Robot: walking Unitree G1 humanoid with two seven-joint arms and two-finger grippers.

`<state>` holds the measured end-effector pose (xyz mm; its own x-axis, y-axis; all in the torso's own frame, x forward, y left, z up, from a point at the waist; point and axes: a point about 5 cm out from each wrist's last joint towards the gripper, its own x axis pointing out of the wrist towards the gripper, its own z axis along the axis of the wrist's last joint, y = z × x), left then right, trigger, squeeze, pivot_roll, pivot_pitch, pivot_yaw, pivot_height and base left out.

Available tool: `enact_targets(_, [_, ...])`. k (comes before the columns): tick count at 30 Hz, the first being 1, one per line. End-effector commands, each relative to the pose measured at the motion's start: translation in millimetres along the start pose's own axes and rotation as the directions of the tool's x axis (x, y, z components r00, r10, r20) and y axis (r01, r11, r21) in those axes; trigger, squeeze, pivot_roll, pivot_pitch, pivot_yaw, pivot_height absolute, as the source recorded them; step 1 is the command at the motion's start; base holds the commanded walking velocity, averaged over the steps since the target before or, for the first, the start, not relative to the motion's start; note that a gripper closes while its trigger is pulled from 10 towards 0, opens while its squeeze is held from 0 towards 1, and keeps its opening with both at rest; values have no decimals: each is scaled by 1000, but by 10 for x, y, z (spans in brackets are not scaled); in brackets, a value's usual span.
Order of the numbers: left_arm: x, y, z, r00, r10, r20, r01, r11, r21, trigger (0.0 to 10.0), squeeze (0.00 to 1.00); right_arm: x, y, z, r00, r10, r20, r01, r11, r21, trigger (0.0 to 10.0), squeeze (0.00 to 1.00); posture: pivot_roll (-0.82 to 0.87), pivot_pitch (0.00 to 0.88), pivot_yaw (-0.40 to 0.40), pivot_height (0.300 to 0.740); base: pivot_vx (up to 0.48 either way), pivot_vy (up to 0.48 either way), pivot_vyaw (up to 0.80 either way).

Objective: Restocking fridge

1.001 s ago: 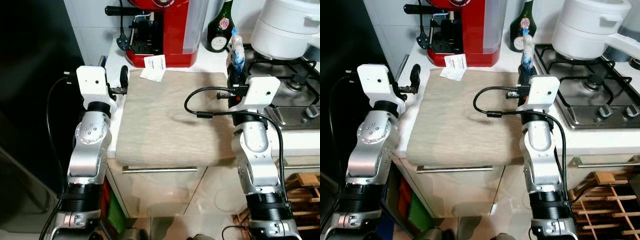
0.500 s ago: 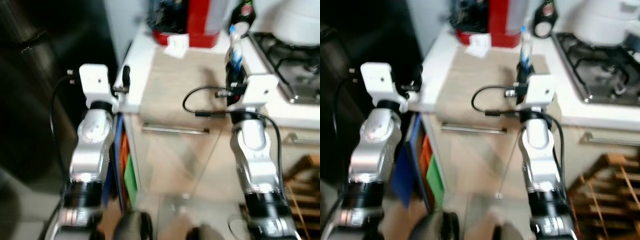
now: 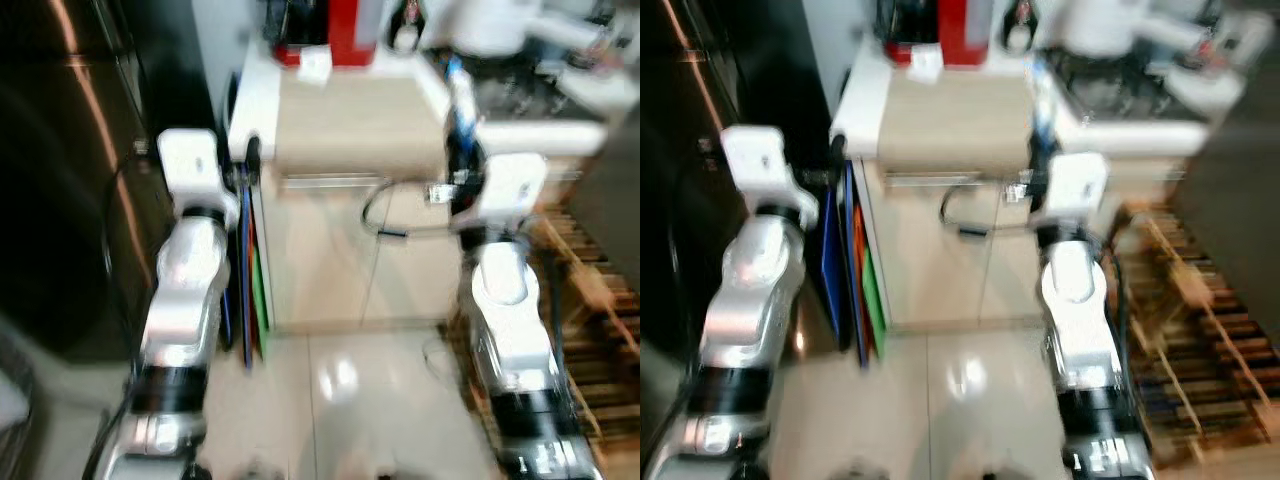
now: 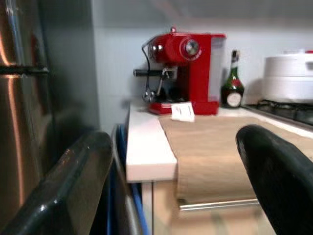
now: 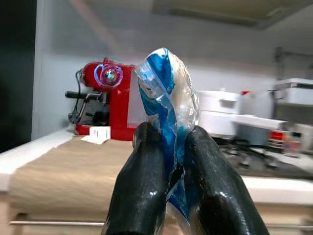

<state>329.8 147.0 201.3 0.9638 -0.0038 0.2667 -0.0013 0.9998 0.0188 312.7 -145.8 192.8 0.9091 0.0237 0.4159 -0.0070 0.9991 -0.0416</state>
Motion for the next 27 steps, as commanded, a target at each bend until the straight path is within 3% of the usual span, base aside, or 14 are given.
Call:
enact_targets(1, [14, -1, 18, 1000, 4, 4, -4, 1000, -5, 10000, 0, 23, 30, 69, 999, 16, 30, -16, 1000, -2, 0, 0, -76, 0, 24, 740, -386, 0, 0])
enact_targets(7, [-31, 42, -114, 999, 20, -40, -20, 1000, -5, 10000, 0, -132, 69, -236, 990, 39, -137, -30, 997, 69, 0, 0, -75, 0, 23, 740, -384, 0, 0])
enact_targets(9, [-78, 85, -253, 996, 35, -87, -37, 999, -24, 10000, 0, -213, 87, -452, 963, 65, -261, -33, 991, 127, 0, 0, -75, 0, 23, 740, -356, 0, 0])
enact_targets(11, [-149, 147, -493, 983, 44, -177, -54, 997, -53, 10000, 0, -341, 141, -746, 896, 137, -423, -65, 981, 181, 0, 0, -75, 0, 23, 740, 0, 0, 0])
enact_targets(12, [-149, 147, -493, 983, 44, -177, -54, 997, -53, 10000, 0, -341, 141, -746, 896, 137, -423, -65, 981, 181, 0, 0, -75, 0, 23, 740, 0, 0, 0])
enact_targets(14, [-352, 220, -1056, 907, 36, -420, -86, 991, -101, 10000, 0, -597, 149, -1162, 771, 186, -609, -57, 973, 224, 0, 0, -75, 0, 19, 740, 0, 0, 0])
enact_targets(15, [-352, 220, -1056, 907, 36, -420, -86, 991, -101, 10000, 0, -597, 149, -1162, 771, 186, -609, -57, 973, 224, 0, 0, -75, 0, 19, 740, 0, 0, 0])
enact_targets(18, [-716, 214, -1605, 773, -29, -634, -44, 994, -99, 10000, 0, -905, 28, -1514, 636, 158, -755, -2, 979, 204, 0, 0, -72, 0, 16, 740, 0, 0, 0])
enact_targets(19, [-716, 214, -1605, 773, -29, -634, -44, 994, -99, 10000, 0, -905, 28, -1514, 636, 158, -755, -2, 979, 204, 0, 0, -72, 0, 16, 740, 0, 0, 0])
enact_targets(20, [-1045, 199, -1907, 643, -52, -764, -36, 994, -99, 10000, 0, -1182, -70, -1711, 505, 147, -851, -5, 986, 167, 0, 0, -82, 0, 22, 740, 0, 0, 0])
enact_targets(21, [-1205, 205, -2016, 581, -46, -813, -38, 996, -83, 10000, 0, -1345, -122, -1793, 428, 136, -893, -11, 989, 146, 0, 0, -85, 0, 25, 740, 0, 0, 0])
enact_targets(22, [-1205, 205, -2016, 581, -46, -813, -38, 996, -83, 10000, 0, -1345, -122, -1793, 428, 136, -893, -11, 989, 146, 0, 0, -85, 0, 25, 740, 0, 0, 0])
enact_targets(25, [-1550, 270, -2193, 453, -8, -891, -85, 995, -52, 10000, 0, -1682, -223, -1910, 273, 108, -956, -5, 994, 111, 0, 0, -94, 0, 34, 740, 0, 0, 0])
enact_targets(27, [-1757, 354, -2266, 379, 39, -925, -157, 987, -23, 10000, 0, -1821, -283, -1940, 224, 77, -972, 3, 997, 79, 0, 0, -102, 0, 37, 740, 0, -156, 0])
